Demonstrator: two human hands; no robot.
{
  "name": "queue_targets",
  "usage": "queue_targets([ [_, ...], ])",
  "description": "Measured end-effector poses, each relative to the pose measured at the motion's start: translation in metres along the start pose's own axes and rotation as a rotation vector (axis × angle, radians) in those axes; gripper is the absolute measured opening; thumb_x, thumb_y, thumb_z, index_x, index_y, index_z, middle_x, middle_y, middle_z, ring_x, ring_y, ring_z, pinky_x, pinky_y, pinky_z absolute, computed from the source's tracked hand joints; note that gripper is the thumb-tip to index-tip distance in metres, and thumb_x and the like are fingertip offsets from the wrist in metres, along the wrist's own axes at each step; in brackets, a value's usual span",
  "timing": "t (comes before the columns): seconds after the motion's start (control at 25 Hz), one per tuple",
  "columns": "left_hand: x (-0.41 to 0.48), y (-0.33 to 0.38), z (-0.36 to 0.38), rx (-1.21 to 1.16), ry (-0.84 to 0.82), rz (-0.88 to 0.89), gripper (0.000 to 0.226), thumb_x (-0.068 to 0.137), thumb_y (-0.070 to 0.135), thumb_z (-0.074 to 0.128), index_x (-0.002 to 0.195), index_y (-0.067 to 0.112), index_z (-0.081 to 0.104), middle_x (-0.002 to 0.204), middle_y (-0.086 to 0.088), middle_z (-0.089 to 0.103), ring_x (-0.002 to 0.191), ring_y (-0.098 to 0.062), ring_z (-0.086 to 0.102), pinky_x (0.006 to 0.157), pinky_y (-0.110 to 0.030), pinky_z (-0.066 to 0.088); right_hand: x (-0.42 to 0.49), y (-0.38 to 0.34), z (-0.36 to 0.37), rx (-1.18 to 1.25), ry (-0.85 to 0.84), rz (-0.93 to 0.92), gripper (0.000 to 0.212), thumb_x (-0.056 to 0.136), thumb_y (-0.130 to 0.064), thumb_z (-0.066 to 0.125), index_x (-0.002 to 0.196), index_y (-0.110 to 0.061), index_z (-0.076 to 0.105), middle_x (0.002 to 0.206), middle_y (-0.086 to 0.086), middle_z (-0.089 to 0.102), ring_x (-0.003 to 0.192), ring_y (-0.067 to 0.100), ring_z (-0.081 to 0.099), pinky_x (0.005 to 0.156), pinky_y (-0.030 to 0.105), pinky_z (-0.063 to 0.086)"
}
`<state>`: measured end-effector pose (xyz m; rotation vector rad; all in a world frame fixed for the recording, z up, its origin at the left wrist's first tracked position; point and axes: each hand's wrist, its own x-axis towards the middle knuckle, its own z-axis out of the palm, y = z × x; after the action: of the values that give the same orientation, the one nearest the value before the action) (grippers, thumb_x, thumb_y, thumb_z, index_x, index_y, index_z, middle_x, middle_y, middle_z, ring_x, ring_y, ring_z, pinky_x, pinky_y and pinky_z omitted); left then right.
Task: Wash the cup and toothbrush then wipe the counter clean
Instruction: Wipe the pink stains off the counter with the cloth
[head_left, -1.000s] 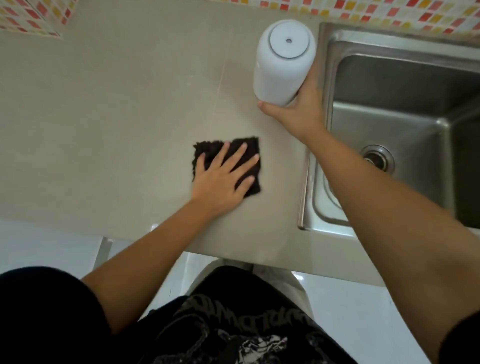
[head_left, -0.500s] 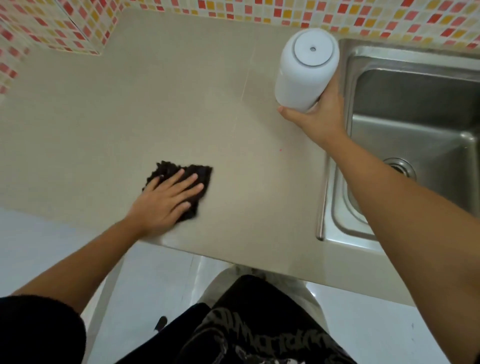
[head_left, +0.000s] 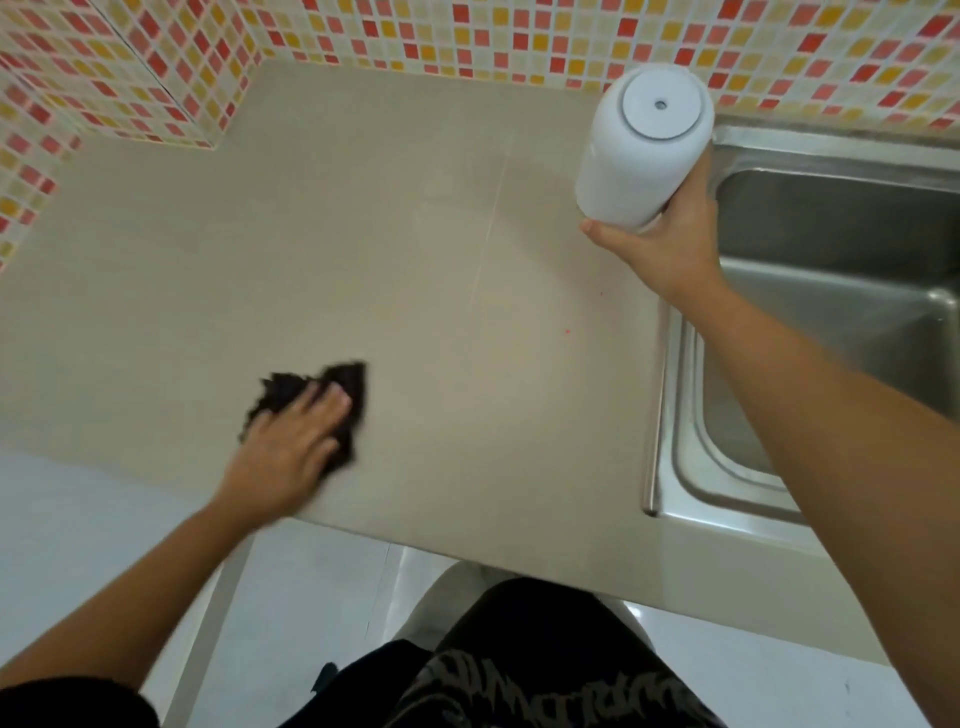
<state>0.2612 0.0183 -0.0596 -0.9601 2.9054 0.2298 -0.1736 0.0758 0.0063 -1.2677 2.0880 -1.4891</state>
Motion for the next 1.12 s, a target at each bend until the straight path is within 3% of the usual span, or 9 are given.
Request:
queue_targets([
  [0.08,0.05,-0.027,-0.013,-0.075,0.033,-0.331,0.054,0.099,0.044,0.016,0.146,0.02,0.031,0.154,0.002,0.026,0.143,-0.018,0.019,0.102,-0.053,0.031,0.001,0.003,-0.006,-0.007,0.005,0.025,0.099,0.064,-0.023,0.085,0.14,-0.01,0.022,0.127,-0.01,0.044,0.115,-0.003,0.042,0.087,-0.005,0.03],
  [0.16,0.112,-0.022,-0.019,-0.114,0.103,-0.437,0.048,0.102,0.033,0.025,0.146,0.016,0.03,0.155,-0.004,0.025,0.143,-0.023,0.02,0.109,-0.05,0.023,0.005,0.008,-0.011,-0.013,0.007,0.037,0.102,0.063,-0.025,0.085,0.141,-0.011,0.02,0.127,-0.009,0.045,0.117,0.001,0.043,0.088,-0.004,0.032],
  [0.36,0.247,0.056,-0.026,-0.244,0.085,-0.23,0.045,0.103,0.03,0.021,0.146,0.019,0.029,0.155,-0.003,0.026,0.144,-0.017,0.017,0.111,-0.04,0.018,0.024,0.019,-0.025,-0.003,0.003,0.041,0.103,0.062,-0.026,0.086,0.14,-0.012,0.021,0.128,-0.009,0.045,0.116,-0.001,0.043,0.089,-0.001,0.034],
  [0.48,0.287,0.119,-0.039,-0.471,-0.034,-0.215,0.046,0.103,0.031,0.024,0.146,0.014,0.028,0.153,-0.011,0.028,0.141,-0.024,0.024,0.111,-0.029,0.017,0.028,0.02,-0.029,-0.009,-0.02,0.027,0.099,0.062,-0.028,0.085,0.138,-0.014,0.024,0.125,-0.015,0.044,0.116,0.0,0.044,0.093,0.007,0.039],
  [0.6,0.291,0.167,-0.043,-0.645,-0.188,-0.094,0.051,0.102,0.04,0.025,0.146,0.017,0.03,0.15,-0.011,0.035,0.14,-0.026,0.027,0.115,-0.032,0.018,0.032,0.02,-0.034,0.009,-0.016,0.013,0.101,0.061,-0.031,0.085,0.139,-0.012,0.024,0.127,-0.015,0.044,0.118,0.0,0.044,0.098,0.017,0.041],
  [0.72,0.241,0.192,-0.018,-0.307,-0.205,0.271,0.046,0.102,0.035,0.022,0.146,0.022,0.028,0.155,0.001,0.025,0.144,-0.016,0.016,0.11,-0.033,0.017,0.035,0.018,-0.035,0.0,-0.044,-0.001,0.102,0.062,-0.031,0.085,0.141,-0.011,0.023,0.131,-0.011,0.042,0.121,0.001,0.042,0.101,0.021,0.04],
  [0.84,0.161,0.173,-0.003,-0.022,-0.082,0.478,0.048,0.099,0.041,0.018,0.138,0.028,0.044,0.146,0.007,0.043,0.137,-0.018,0.037,0.099,-0.036,0.025,0.037,0.019,-0.036,-0.003,-0.08,0.001,0.105,0.061,-0.032,0.085,0.142,-0.014,0.021,0.136,-0.005,0.041,0.125,0.005,0.041,0.105,0.029,0.04],
  [0.96,0.191,0.131,-0.001,0.019,0.006,0.328,0.054,0.098,0.045,0.012,0.138,0.028,0.044,0.144,0.006,0.045,0.134,-0.018,0.041,0.1,-0.04,0.03,0.043,0.022,-0.04,0.012,-0.111,0.007,0.106,0.06,-0.034,0.085,0.142,-0.012,0.021,0.138,-0.004,0.041,0.126,0.007,0.041,0.105,0.031,0.04],
  [1.12,0.273,0.169,-0.004,-0.025,0.049,0.145,0.048,0.099,0.041,0.021,0.146,0.03,0.027,0.154,0.01,0.025,0.145,-0.015,0.017,0.106,-0.041,0.022,0.049,0.019,-0.043,0.014,-0.135,0.017,0.107,0.059,-0.038,0.083,0.142,-0.013,0.02,0.136,-0.006,0.041,0.125,0.006,0.042,0.1,0.019,0.04],
])
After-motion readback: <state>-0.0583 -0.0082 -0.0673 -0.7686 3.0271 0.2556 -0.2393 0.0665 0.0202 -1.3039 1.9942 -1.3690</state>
